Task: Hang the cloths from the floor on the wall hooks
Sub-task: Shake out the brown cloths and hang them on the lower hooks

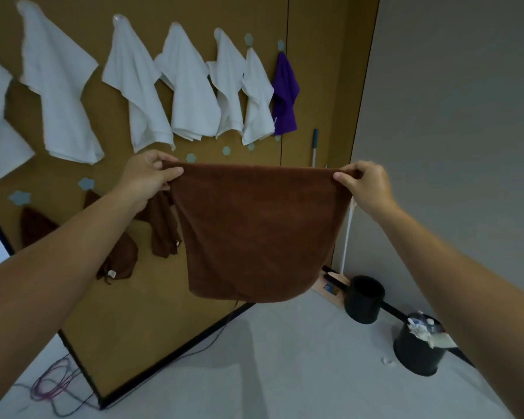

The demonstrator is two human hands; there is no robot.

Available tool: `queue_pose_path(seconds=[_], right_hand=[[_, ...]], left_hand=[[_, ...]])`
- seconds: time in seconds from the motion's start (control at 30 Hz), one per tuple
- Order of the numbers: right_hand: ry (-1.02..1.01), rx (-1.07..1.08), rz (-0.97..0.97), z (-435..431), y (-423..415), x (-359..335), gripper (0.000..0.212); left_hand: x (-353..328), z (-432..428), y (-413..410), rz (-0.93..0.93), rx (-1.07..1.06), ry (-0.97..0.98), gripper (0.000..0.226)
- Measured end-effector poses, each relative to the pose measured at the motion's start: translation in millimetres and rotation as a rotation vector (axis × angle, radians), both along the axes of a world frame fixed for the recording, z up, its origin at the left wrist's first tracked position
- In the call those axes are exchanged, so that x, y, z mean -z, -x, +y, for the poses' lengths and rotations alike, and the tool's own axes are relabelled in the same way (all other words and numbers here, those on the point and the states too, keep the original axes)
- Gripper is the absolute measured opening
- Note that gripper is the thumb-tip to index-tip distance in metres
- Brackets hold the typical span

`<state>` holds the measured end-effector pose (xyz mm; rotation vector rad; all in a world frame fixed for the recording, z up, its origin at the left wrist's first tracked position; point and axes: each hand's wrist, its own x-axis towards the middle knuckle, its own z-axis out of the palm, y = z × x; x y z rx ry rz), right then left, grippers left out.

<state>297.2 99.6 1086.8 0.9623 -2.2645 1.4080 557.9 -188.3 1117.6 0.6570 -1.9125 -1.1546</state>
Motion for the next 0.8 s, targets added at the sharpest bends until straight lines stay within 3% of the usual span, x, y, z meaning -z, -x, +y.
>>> queue_pose_path(seconds=[0.07,0.2,0.37,0.43,0.57,0.7,0.8], right_hand=[[0.001,-0.003,0.008,-18,22,2,0.011],[-0.001,-0.01,0.017,-57,69,3,0.01],[-0.04,0.02,0.038,-109,129,7,0.011],[-0.052,0.032,0.032,-128,153,12,0.012],[-0.061,-0.023,0.039,-167,192,21,0.013],[-0.123,-0.111,-0.033,-202,219,32,0.012],[-0.114,-0.174,-0.04,-227,240,37,0.002]], left_hand=[[2,-14,22,0.015,-0.018,-0.002,0.013],[7,-59,68,-0.041,-0.022,-0.047,0.02],[11,-119,130,-0.164,0.191,-0.167,0.023],[15,-137,151,-0.228,0.246,-0.082,0.027],[25,-173,193,-0.332,0.089,0.223,0.02],[35,-194,228,-0.326,0.03,0.335,0.007],[40,-206,247,-0.332,-0.015,0.312,0.009]])
